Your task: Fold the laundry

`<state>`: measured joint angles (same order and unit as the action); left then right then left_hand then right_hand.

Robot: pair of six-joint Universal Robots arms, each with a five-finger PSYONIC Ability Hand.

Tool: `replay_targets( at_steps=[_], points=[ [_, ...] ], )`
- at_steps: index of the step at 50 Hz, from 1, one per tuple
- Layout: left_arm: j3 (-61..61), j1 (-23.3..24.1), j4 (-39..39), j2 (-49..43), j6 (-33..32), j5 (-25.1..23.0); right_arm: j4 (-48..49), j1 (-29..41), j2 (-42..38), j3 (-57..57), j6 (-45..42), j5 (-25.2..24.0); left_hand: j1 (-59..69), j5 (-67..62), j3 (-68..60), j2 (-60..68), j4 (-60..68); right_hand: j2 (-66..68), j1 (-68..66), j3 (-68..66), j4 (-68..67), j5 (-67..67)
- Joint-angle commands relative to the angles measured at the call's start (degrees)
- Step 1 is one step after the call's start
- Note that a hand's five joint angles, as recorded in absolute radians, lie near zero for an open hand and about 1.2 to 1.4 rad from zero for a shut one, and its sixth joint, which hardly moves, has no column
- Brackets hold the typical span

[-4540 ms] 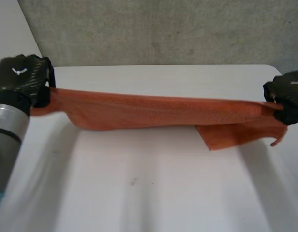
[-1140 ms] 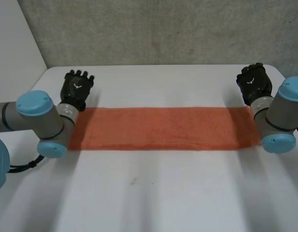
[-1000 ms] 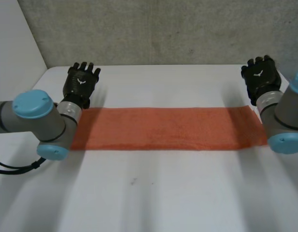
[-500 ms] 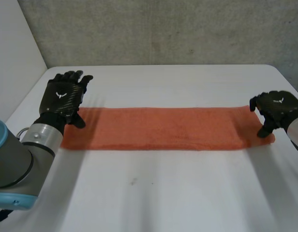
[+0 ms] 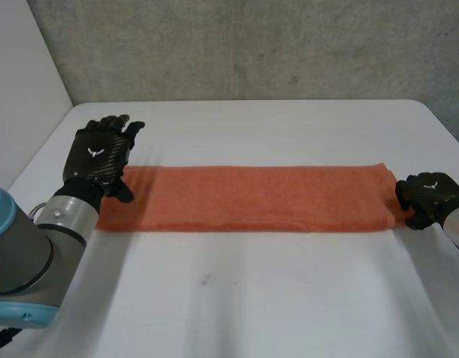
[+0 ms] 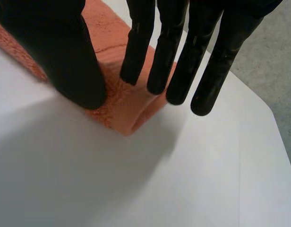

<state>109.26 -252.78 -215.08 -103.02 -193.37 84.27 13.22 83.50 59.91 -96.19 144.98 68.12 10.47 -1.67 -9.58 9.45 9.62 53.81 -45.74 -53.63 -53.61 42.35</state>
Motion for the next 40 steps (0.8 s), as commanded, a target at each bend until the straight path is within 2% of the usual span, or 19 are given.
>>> replay_targets(
  at_steps=[1,5,6,8,9,11,17,20,22,25,27,28,30,31,32,33,35,36,40],
  points=[
    [0.34,0.01,0.01,0.01,0.02,0.02,4.62,-0.36,-1.37,1.27,-0.58,1.58,-0.47,1.67,-0.42,0.55,0.38,26.19,-34.26,-26.37,-26.39,27.65],
    [0.6,0.01,-0.08,0.1,0.02,-0.07,4.8,-2.63,-1.9,3.37,-2.59,8.14,-0.47,1.67,-0.42,0.55,0.38,26.19,-34.26,-26.37,-26.39,27.65],
    [0.6,0.01,-0.08,0.1,0.02,-0.07,4.8,-2.64,-1.9,3.38,-2.6,8.17,-0.47,1.67,-0.42,0.55,0.38,26.19,-34.26,-26.37,-26.39,27.65],
    [0.69,0.01,0.01,0.19,0.02,-0.07,4.19,-5.7,-3.3,6.26,-6.0,13.77,-0.47,1.67,-0.42,0.55,0.38,26.19,-34.26,-26.37,-26.39,27.65],
    [0.69,0.01,0.01,0.19,0.02,-0.07,4.18,-5.72,-3.31,6.28,-6.03,13.79,-0.47,1.67,-0.42,0.55,0.38,26.19,-34.26,-26.37,-26.39,27.65],
    [0.69,-0.08,0.01,0.27,0.02,-0.07,2.34,-9.56,-3.92,9.87,-12.06,17.91,-0.47,1.67,-0.42,0.55,0.38,26.19,-34.26,-26.37,-26.39,27.65],
    [0.78,0.01,0.1,0.54,0.02,0.02,-0.39,-10.29,-3.57,13.31,-15.17,18.54,-0.47,1.67,-0.42,0.55,0.38,26.19,-34.26,-26.37,-26.39,27.65],
    [0.86,0.01,0.1,0.62,0.02,0.02,-0.92,-6.24,-1.46,15.16,-11.04,17.84,-0.47,1.67,-0.42,0.55,0.38,26.19,-34.26,-26.37,-26.39,27.65],
    [0.86,0.01,0.19,0.62,0.02,0.02,-1.0,1.97,1.69,16.56,-5.7,16.7,-0.47,1.67,-0.42,0.55,0.38,26.19,-34.26,-26.37,-26.39,27.65],
    [0.86,-0.08,0.19,0.62,0.02,0.02,-1.0,6.41,2.41,17.35,-3.39,15.64,-0.47,1.67,-0.42,0.55,0.38,26.19,-34.26,-26.37,-26.39,27.65],
    [0.86,-0.08,0.27,0.62,0.02,0.02,-0.39,14.63,2.67,19.1,-0.33,13.1,-0.47,1.67,-0.42,0.55,0.38,26.19,-34.26,-26.37,-26.39,27.65],
    [0.86,-0.08,0.27,0.62,0.02,0.02,-0.39,14.67,2.67,19.11,-0.31,13.09,-0.47,1.67,-0.42,0.55,0.38,26.19,-34.26,-26.37,-26.39,27.65],
    [1.04,-0.08,0.45,0.71,0.02,0.19,0.13,23.68,1.8,21.12,2.57,9.94,-0.47,1.67,-0.42,0.55,0.38,26.19,-34.26,-26.37,-26.39,27.65],
    [1.04,-0.08,0.45,0.71,0.02,0.19,0.14,23.73,1.79,21.13,2.59,9.93,-0.47,1.67,-0.42,0.55,0.38,26.19,-34.26,-26.37,-26.39,27.65],
    [1.3,-0.08,0.36,0.8,0.02,0.02,0.83,27.73,0.66,22.09,3.81,8.53,-0.47,1.67,-0.42,0.55,0.38,26.19,-34.26,-26.37,-26.39,27.65],
    [1.3,-0.08,0.36,0.8,0.02,0.02,0.84,27.77,0.65,22.1,3.82,8.52,-0.47,1.67,-0.42,0.55,0.38,26.19,-34.26,-26.37,-26.39,27.65],
    [1.48,-0.17,0.27,0.89,0.02,0.02,2.24,36.08,-3.46,24.64,5.22,6.42,-0.47,1.67,-0.42,0.55,0.38,26.19,-34.26,-26.37,-26.39,27.65],
    [1.48,-0.17,0.27,0.89,0.02,0.02,2.25,36.12,-3.48,24.65,5.22,6.41,-0.47,1.67,-0.42,0.55,0.38,26.19,-34.26,-26.37,-26.39,27.65],
    [1.57,-0.17,0.27,0.89,0.02,0.02,2.77,45.23,-10.93,27.54,5.66,4.57,-0.47,1.67,-0.42,0.55,0.38,26.19,-34.26,-26.37,-26.39,27.65]
  ],
)
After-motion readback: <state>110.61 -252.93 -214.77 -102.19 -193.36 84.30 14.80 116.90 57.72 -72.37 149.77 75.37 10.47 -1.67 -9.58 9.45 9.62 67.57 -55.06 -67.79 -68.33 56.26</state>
